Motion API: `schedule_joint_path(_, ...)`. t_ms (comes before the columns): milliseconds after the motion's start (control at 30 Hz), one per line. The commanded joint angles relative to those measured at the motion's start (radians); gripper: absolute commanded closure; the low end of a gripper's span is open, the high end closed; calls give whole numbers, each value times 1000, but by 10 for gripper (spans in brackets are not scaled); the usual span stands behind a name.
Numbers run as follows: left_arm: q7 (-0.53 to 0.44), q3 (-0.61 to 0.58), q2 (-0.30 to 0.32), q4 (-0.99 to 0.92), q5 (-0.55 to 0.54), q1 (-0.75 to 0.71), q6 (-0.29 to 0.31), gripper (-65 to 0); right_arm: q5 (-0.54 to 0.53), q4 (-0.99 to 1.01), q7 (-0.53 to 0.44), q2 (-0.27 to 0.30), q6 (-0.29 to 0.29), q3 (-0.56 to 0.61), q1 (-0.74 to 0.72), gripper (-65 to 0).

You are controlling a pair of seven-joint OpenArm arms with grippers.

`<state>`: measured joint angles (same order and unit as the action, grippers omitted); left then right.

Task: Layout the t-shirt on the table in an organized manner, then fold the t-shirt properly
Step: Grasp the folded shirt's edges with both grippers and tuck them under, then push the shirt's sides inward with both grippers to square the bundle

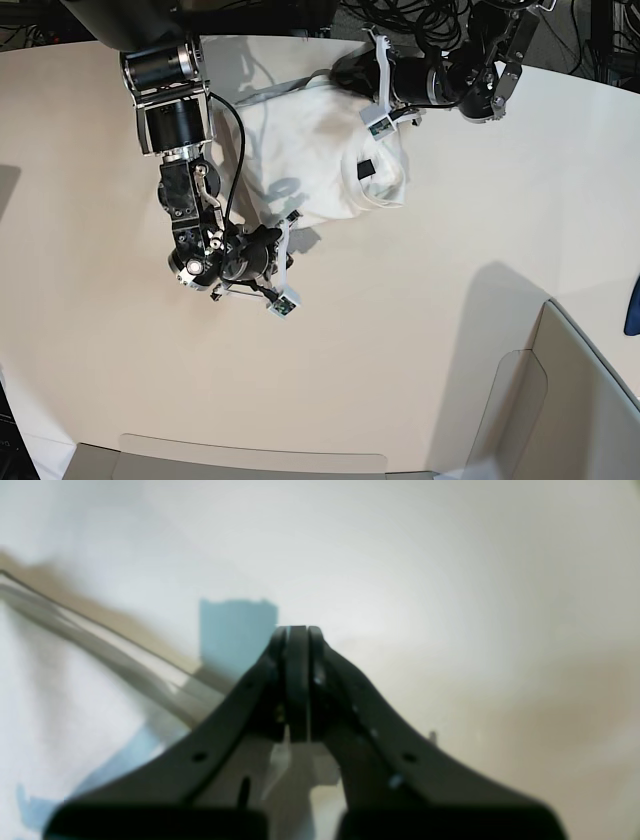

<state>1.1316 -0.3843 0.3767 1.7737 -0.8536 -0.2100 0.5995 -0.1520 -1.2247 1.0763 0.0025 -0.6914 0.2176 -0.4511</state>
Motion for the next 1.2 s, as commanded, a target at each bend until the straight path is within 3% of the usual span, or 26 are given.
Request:
schedule_joint_path(0,-11,9,6,-5,-17,5,6,-45,-5,-34,-14,7,-7,-1,-16,0)
schedule_joint_path(100,-12,9,3,-57,50,37,3,-45,-5,-85,-11,29,-7,-1,19,0)
schedule_joint_path(267,-25,11,-23,-97,201,47,-76,-45,-5,-182,17,83,-7,-1,81,0)
schedule_joint_path(400,-20,11,-25,-100,279,119,-86,-45,-5,-278,57,124,-7,-8,139,0)
schedule_joint_path(633,-28,12,-28,-232,290,263,-86,-45,-7,-478,106,189,-7,-8,289,0)
schedule_joint_path(900,-71,12,-54,-381,290,410,-86,-45,-7,-637,132,189,-7,-8,440,0)
schedule_joint_path(1167,-71,12,-63,-401,290,441,-86,-45,-5,-692,190,187,-7,-10,446,0)
